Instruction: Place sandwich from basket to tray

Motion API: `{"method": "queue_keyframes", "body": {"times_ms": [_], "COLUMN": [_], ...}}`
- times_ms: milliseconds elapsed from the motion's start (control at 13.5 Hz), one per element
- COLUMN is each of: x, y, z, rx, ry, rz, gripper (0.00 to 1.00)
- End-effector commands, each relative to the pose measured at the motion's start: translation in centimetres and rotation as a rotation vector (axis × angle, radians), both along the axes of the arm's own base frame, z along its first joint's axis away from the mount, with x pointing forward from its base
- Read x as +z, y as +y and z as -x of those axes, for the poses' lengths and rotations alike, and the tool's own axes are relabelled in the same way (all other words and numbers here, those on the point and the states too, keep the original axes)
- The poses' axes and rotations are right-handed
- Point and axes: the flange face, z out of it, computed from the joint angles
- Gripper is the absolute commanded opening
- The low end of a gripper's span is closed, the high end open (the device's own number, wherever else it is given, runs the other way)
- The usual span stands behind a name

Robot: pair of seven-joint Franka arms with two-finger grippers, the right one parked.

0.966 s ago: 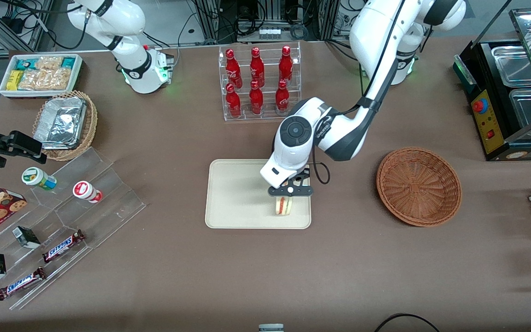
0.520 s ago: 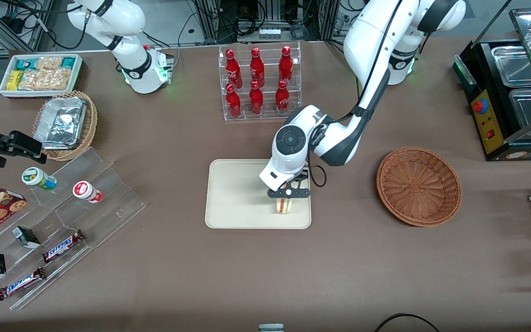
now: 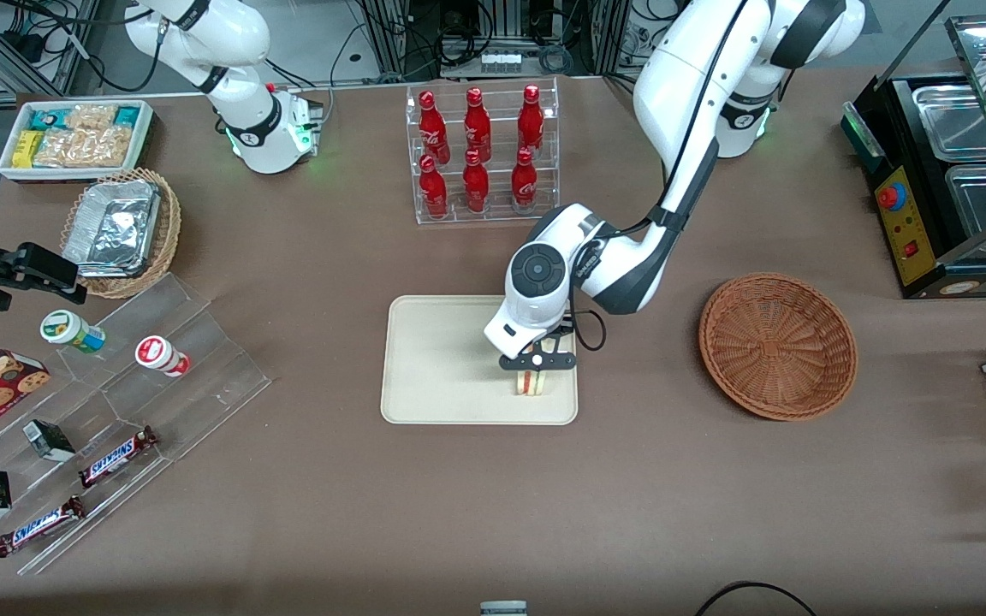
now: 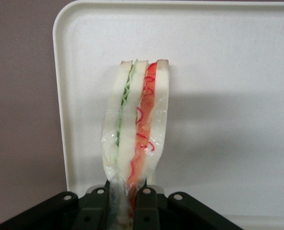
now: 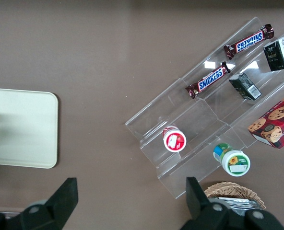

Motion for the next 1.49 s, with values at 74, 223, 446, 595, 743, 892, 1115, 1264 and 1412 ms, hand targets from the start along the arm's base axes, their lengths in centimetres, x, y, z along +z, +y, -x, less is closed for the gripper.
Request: {"method": "queue_keyframes", "body": {"times_ms": [74,223,446,595,743,892,1115,1264,1412], "x": [-0.2,-0.2,-0.2,-0.2,0.8,4.8,13.2,19.2,25.7], "y": [-0.8,-0.8,-0.9,-0.9,-0.9,-0.8,1.4,3.5,6.5], "z": [-0.3,-0.4,-0.3,-0.3,-0.5,-0.9,-1.0,-0.7,0.3], "rx": [0.05,0.053,0.05,0.048,0.049,0.051,0.058,0.085,0.099], "ry": [-0.022,-0.025,-0.026,-0.026,-0.037,-0.074,-0.094,-0.12,-0.13], "rz": [0.005,0.008,0.01,0.007,0.013,0.04,0.043,0.052,0.046], "gripper": [0.18,0.18,0.36,0.96,1.0,1.0,1.0,1.0,1.0]}}
